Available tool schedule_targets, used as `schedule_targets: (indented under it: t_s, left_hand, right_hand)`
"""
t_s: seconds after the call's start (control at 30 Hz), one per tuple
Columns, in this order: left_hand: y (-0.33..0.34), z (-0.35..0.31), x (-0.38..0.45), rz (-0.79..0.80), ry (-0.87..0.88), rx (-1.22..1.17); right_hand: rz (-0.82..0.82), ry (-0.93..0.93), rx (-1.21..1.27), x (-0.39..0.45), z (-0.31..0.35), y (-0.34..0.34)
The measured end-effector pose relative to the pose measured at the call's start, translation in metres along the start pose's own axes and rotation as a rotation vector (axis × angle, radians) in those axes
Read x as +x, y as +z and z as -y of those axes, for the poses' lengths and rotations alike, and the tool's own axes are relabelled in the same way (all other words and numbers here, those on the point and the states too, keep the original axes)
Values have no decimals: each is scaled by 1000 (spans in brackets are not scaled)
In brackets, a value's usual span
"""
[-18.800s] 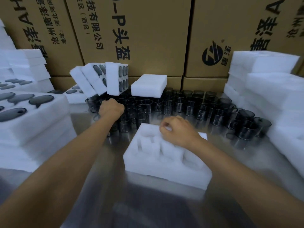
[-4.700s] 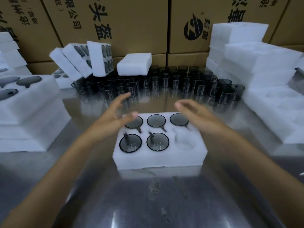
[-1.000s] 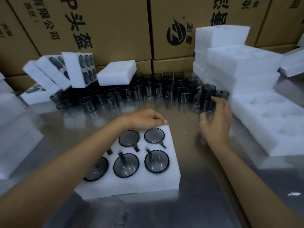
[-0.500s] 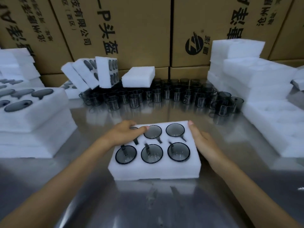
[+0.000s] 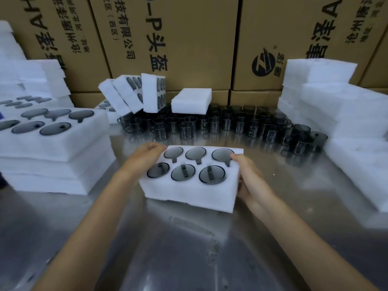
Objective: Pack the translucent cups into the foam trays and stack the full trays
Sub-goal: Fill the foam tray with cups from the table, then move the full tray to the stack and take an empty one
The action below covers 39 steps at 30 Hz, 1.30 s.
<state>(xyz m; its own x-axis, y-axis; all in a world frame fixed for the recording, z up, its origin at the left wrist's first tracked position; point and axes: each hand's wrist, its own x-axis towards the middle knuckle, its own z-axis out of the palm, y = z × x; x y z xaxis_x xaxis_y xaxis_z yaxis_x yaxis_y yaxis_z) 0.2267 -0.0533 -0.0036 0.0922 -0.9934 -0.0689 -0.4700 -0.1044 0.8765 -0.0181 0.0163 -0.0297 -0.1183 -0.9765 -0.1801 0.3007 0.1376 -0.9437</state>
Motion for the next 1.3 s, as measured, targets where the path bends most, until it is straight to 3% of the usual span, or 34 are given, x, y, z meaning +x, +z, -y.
schedule_targets:
  t_s: [0.2,0.3,0.4,0.47,0.53,0.7,0.8,0.93,1.07,1.17,1.3]
  left_hand:
    - [10,-20,17,9,163,416]
    - [7,-18,25,99,96,582]
    - [3,-13,30,176,18,828]
    - [0,-10,31,106,11,947]
    - [-6,-7,32,82,9,965]
    - [-18,3,35,211,-19,1008]
    - [-16,8,31,183,-16,1037]
    - [11,11,20,26,-47,1129]
    - [51,8,1,-85,88,1317]
    - [95,-2,-17,87,260,1102]
    - [157,-34,-36,326,353,676]
  right_hand:
    - [-41,51,247,-9,-39,94]
    - [59,200,244,-26,-65,131]
    - [298,304,85,-36,-77,148]
    - [377,300,-21,-37,-76,152]
    - [461,300,-129,-34,-71,152]
    - [644,279,-412,-25,-54,138]
    - [557,95,-590,-16,-49,125]
    - [324,-34,-672,6,-39,87]
    - [121,-175,-1025,26,-30,37]
    - [46,-174,-966,29,-21,13]
    - [-65,-197,-871,28,-1,-20]
